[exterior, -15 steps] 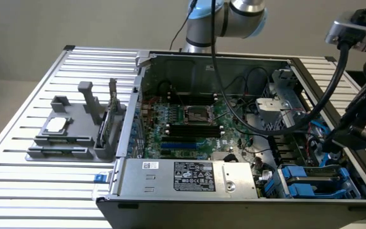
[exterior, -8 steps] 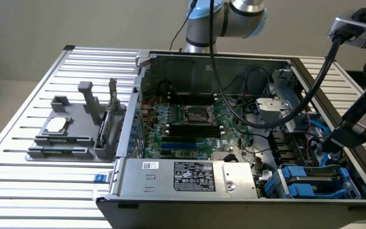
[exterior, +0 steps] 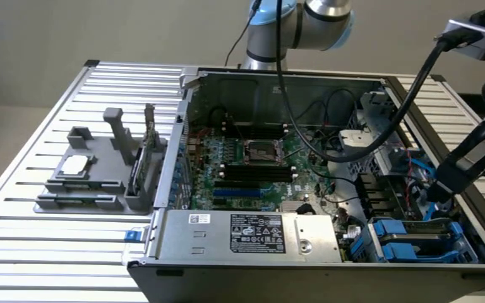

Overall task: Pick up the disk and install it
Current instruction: 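Insert the first disk wire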

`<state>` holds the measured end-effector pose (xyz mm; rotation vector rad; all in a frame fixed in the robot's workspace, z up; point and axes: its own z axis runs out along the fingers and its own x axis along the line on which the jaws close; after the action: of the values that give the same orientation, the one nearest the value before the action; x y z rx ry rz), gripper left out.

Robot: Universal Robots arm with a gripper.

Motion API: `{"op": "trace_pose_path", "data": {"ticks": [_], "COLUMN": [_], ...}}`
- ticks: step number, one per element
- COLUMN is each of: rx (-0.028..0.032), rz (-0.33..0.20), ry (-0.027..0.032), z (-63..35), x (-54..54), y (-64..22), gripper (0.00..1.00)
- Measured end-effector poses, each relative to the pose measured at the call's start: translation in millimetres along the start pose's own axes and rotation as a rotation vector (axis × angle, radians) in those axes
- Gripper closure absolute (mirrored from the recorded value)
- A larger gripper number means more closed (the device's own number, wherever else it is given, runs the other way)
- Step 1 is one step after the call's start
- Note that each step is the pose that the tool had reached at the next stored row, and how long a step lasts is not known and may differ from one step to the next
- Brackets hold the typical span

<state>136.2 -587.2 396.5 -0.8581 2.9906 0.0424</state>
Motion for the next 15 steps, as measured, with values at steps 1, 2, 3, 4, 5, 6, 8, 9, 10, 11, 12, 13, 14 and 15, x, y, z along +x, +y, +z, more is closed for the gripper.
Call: {"op": "trace_pose_path", "data": {"ticks": [1, 2, 3, 4, 5, 6, 8, 9, 10, 11, 12, 13, 14, 15], "rx": [0.0007, 0.0014, 0.0019, 0.0026, 0.0033, 0.0039, 0.0052, 0.0059, 0.0066, 0.0072, 0.0079, 0.0086, 0.0092, 0.0099], "rz": [0.020, 0.038, 0.055, 0.074, 0.091, 0.109, 0.146, 0.164, 0.182, 0.200, 0.218, 0.237, 0.255, 0.273], "ry": [-0.0004, -0.0007, -0.0010, -0.0013, -0.0017, -0.0020, -0.0026, -0.0030, -0.0033, -0.0036, -0.0040, -0.0043, -0.0046, -0.0050], "z": [0.0, 0.0, 0.1, 0.1, 0.0, 0.1, 0.1, 0.1, 0.1, 0.1, 0.2, 0.1, 0.2, 0.2], "x": [0.0, 0.0, 0.0, 0.0, 0.0, 0.0, 0.0, 0.0, 0.0, 0.0, 0.0, 0.0, 0.0, 0.0], "y": [0.0, 0.0, 0.0, 0.0, 0.0, 0.0, 0.0, 0.0, 0.0, 0.0, 0.0, 0.0, 0.0, 0.0], "gripper": [0.74, 0.74, 0.74, 0.74, 0.74, 0.74, 0.74, 0.74, 0.74, 0.74, 0.74, 0.74, 0.74, 0.74]}}
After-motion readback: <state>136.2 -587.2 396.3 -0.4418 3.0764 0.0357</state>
